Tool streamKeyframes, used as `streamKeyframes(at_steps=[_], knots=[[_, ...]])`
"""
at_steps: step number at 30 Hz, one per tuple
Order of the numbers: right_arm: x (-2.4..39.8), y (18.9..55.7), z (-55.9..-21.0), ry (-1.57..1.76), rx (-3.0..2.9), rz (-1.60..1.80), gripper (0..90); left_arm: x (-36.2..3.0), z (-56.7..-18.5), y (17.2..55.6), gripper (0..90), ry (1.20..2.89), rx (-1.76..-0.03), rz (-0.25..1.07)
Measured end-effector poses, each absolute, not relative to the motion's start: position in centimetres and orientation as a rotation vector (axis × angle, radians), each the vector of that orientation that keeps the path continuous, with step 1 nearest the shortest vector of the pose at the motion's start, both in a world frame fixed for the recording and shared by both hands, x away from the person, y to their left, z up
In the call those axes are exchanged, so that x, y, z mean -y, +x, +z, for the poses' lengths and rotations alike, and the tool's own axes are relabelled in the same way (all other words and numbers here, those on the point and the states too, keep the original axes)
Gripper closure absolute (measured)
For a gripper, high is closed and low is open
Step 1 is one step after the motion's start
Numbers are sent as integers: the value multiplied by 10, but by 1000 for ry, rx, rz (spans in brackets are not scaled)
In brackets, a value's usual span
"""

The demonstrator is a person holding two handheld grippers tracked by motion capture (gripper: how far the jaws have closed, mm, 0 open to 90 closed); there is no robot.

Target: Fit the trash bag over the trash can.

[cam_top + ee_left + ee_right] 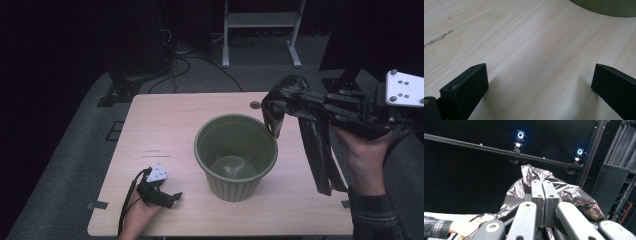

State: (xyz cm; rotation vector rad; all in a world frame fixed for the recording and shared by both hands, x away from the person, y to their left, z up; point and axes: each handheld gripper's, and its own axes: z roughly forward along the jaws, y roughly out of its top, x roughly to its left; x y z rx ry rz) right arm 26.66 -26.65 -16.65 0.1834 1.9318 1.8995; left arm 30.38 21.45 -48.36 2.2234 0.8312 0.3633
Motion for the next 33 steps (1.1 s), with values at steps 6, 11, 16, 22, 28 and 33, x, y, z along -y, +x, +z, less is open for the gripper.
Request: streamKeyframes(at_steps=[6, 11, 16, 22, 28, 33], knots=[[258, 259, -154, 140, -1923, 1916, 890, -214, -484, 304, 0, 2224, -830, 364], [253, 255, -150, 116, -1919, 1938, 890, -214, -484, 304, 0, 2224, -829, 366], [246, 249, -140, 86, -1917, 1940, 890, -214, -484, 304, 0, 2223, -831, 366], [236, 246, -135, 60, -1919, 1940, 890, -214, -484, 304, 0, 2221, -831, 368], [230, 246, -140, 53, -1937, 1949, 890, -214, -484, 304, 0, 2222, -831, 368], [229, 241, -150, 40, -1945, 1970, 890, -214, -484, 304, 0, 2225, -828, 367]])
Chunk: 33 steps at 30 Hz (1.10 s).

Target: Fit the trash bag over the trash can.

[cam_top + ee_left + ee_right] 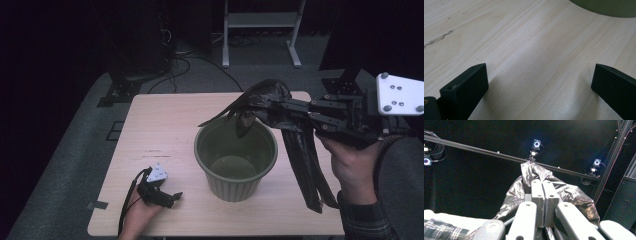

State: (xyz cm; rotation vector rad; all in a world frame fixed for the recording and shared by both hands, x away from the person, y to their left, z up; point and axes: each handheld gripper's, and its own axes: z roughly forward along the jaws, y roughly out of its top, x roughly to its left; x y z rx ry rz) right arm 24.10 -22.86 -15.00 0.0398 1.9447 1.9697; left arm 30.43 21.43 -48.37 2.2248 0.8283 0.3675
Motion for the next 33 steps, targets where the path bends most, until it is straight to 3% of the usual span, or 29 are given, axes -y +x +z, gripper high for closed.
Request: streamKeyframes(at_steps=[12, 33], knots=[[233, 228, -172, 40, -1973, 1968, 889, -214, -484, 304, 0, 2225, -831, 366], [222, 323, -263, 356, -2189, 1866, 879, -214, -484, 305, 0, 2226, -829, 364]])
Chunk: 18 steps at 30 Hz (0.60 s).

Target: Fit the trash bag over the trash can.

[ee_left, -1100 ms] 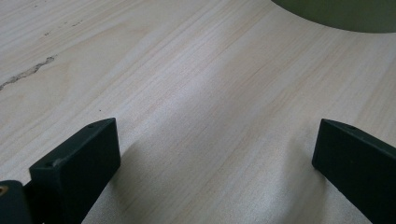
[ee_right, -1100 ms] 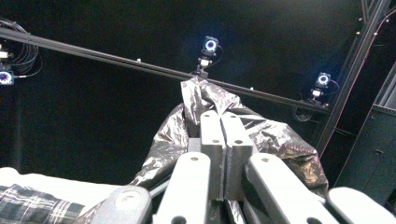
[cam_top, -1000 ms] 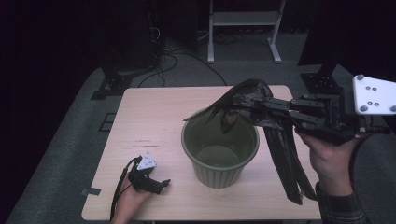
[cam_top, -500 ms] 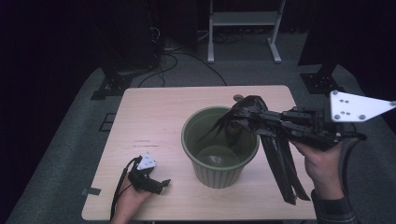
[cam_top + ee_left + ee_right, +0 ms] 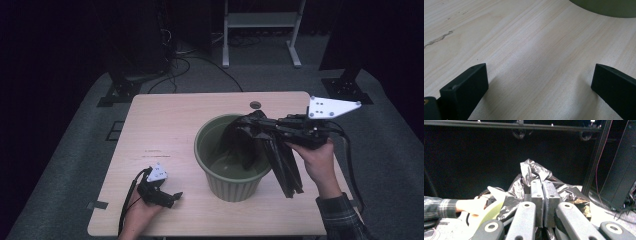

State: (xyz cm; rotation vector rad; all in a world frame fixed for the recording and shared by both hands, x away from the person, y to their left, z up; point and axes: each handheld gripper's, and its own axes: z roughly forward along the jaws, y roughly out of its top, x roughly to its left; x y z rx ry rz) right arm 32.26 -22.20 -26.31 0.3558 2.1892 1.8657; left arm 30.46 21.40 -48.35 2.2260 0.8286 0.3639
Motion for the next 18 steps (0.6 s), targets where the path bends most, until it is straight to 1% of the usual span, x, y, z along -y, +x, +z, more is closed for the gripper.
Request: streamKeyframes(at_steps=[1, 2, 9, 18], knots=[[222, 323, -263, 356, -2189, 1866, 879, -214, -484, 305, 0, 2226, -829, 364], [217, 332, -267, 377, -2209, 1851, 877, -214, -484, 305, 0, 2226, -828, 364], [195, 361, -273, 418, -2311, 1767, 869, -214, -484, 305, 0, 2226, -828, 363], [168, 378, -275, 425, -2420, 1639, 847, -214, -484, 305, 0, 2227, -826, 362]])
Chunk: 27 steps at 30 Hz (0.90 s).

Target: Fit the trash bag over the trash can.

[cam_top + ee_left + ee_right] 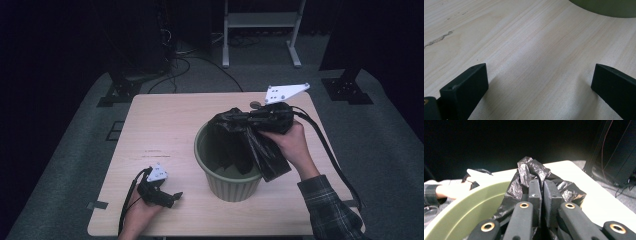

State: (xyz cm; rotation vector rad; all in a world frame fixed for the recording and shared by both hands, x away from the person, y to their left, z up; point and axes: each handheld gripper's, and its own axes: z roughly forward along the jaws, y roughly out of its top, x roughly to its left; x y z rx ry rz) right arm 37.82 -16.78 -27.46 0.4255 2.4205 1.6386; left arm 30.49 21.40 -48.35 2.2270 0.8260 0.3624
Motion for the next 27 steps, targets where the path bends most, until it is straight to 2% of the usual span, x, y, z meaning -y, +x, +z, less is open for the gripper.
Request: streamKeyframes(at_steps=[10, 14, 15, 21, 27], knots=[[154, 383, -286, 421, -2565, 1445, 821, -214, -484, 305, 0, 2226, -825, 362], [156, 382, -285, 432, -2561, 1457, 648, -214, -484, 305, 0, 2226, -825, 362], [156, 382, -285, 432, -2561, 1457, 648, -214, -484, 305, 0, 2226, -825, 362], [173, 370, -274, 460, -2454, 1516, 457, -214, -484, 305, 0, 2226, -825, 362], [195, 356, -270, 469, -2404, 1551, 426, -214, -484, 305, 0, 2226, -825, 362]])
